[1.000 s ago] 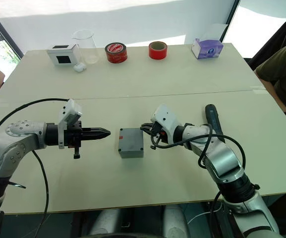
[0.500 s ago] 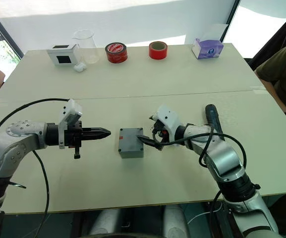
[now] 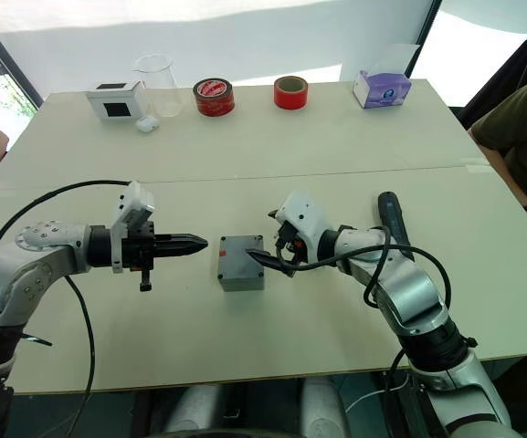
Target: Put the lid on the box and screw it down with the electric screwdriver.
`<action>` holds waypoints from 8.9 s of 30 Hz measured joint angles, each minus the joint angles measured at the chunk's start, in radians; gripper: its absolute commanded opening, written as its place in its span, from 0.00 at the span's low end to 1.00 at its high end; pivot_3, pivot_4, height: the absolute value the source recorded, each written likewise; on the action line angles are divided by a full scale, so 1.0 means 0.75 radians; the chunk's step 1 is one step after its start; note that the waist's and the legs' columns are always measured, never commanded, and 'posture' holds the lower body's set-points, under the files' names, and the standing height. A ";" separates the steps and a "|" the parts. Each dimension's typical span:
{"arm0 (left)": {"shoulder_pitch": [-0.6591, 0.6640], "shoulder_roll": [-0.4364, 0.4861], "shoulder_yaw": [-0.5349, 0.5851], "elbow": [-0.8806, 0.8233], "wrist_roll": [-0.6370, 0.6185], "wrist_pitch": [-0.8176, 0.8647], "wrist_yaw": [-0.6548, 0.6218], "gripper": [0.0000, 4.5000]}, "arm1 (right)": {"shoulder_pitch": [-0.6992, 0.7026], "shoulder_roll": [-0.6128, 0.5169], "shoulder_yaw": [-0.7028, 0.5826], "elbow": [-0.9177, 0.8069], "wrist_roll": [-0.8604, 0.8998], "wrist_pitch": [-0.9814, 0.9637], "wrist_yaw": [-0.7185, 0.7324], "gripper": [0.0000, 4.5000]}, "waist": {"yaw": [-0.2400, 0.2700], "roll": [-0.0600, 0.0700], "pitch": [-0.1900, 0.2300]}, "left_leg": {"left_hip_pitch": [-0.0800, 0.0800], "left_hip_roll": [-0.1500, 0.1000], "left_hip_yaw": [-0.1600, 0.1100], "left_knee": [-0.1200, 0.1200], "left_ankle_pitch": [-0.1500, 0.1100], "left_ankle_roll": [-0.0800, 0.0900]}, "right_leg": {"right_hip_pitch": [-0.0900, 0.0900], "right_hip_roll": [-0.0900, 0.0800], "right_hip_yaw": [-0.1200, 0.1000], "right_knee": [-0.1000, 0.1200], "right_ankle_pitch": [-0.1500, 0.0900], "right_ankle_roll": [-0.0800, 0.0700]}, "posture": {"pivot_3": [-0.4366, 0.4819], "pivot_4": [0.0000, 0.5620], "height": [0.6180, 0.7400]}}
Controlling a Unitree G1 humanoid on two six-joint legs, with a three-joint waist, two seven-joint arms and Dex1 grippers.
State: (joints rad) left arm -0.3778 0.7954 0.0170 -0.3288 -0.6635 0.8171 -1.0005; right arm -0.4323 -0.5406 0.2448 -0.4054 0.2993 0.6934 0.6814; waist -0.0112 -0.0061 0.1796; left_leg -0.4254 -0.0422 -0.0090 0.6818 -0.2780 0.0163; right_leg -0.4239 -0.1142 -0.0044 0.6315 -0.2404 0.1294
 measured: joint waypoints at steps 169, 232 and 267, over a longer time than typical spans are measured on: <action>-0.168 -0.095 -0.292 0.138 0.251 -0.256 -0.075 0.00 | -0.023 0.404 -0.440 -0.095 0.501 0.094 -0.289 0.41 | 0.000 0.006 0.003 | -0.002 -0.002 0.003 0.000 0.002 -0.004 | -0.003 0.000 0.002 0.001 0.000 0.000 | 0.48 0.27 1.00; -0.121 -0.194 -0.384 0.307 0.496 -0.522 -0.146 0.00 | 0.237 0.406 -0.128 0.121 0.086 -0.441 -0.283 0.41 | 0.001 0.000 -0.045 | 0.054 0.001 0.002 -0.024 -0.004 0.005 | 0.045 0.000 0.002 -0.020 -0.004 -0.003 | 0.48 0.27 1.00; -0.120 -0.194 -0.393 0.313 0.509 -0.527 -0.157 0.00 | 0.249 0.378 -0.114 0.127 0.063 -0.472 -0.225 0.41 | 0.001 -0.003 -0.058 | 0.056 0.001 0.000 -0.032 -0.005 0.005 | 0.045 -0.008 0.002 -0.027 -0.007 -0.008 | 0.48 0.27 1.00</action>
State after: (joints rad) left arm -0.4675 0.6497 -0.2776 -0.0937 -0.2821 0.4220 -1.1185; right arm -0.2459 -0.2567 0.1592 -0.3099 0.3465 0.3397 0.5124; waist -0.0105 -0.0084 0.1361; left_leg -0.3836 -0.0413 -0.0088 0.6574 -0.2818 0.0197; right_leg -0.3901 -0.1205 -0.0030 0.6115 -0.2458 0.1233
